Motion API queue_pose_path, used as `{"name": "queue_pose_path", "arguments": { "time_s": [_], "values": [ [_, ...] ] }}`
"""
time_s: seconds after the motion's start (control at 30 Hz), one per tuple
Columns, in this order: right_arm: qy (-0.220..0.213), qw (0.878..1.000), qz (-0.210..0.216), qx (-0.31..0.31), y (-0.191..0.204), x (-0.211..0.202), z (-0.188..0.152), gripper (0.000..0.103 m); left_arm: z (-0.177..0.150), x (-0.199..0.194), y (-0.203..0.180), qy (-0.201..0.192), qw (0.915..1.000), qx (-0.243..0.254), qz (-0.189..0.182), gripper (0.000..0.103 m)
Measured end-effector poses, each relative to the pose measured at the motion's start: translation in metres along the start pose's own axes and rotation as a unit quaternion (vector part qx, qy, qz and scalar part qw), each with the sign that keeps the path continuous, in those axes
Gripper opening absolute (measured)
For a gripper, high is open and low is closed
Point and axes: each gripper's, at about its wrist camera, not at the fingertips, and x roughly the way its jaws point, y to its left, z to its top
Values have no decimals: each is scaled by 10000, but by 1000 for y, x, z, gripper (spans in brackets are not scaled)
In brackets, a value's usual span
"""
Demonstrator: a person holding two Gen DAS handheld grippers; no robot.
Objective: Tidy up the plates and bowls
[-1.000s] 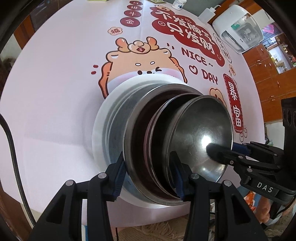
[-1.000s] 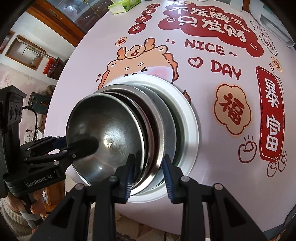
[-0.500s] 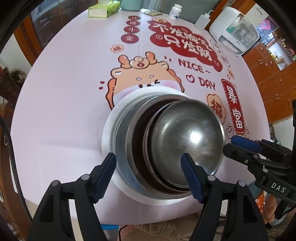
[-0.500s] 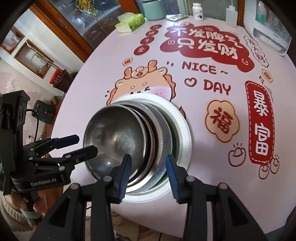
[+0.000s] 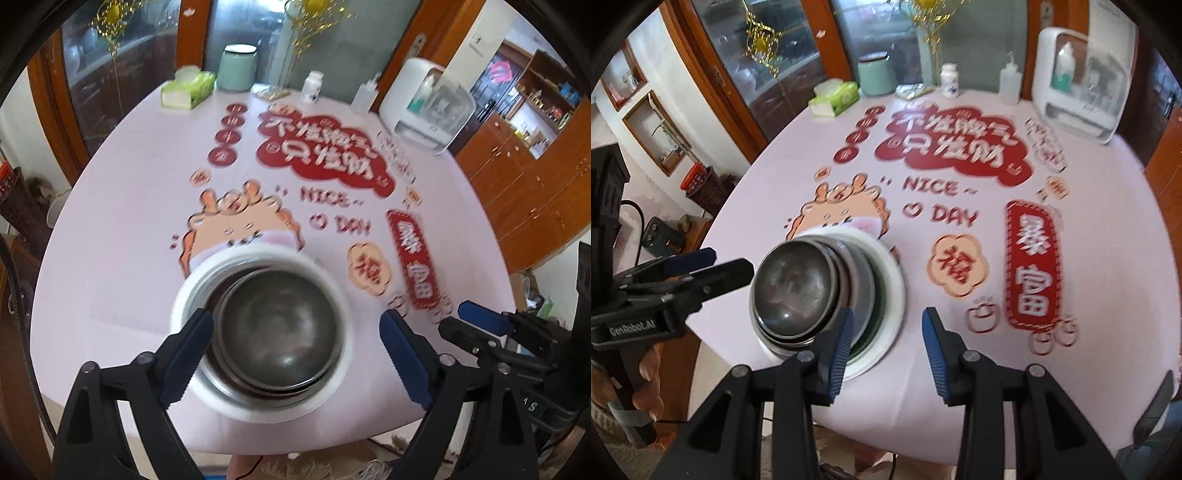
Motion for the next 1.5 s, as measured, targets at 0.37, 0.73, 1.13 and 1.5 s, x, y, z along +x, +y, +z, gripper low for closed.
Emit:
{"name": "queue_pose_path", "arguments": {
  "time_s": [0.37, 0.73, 1.13, 1.5],
  "values": [
    [-638, 9974, -110, 331, -33, -60, 6, 39, 8, -26, -60, -393, 9991, 152, 96, 97],
    [-1054, 9930, -324, 413, -38, -90, 3, 55, -1, -45, -89, -611, 9957, 83, 690, 101],
    [-1200, 9910, -542, 222, -36, -101, -7, 60, -15, -58, -107, -744, 9908, 97, 1126, 102],
    [-1167, 9907, -625, 322, -46, -104, -12, 60, -16, -58, -116, -752, 9898, 169, 1202, 102]
  ]
}}
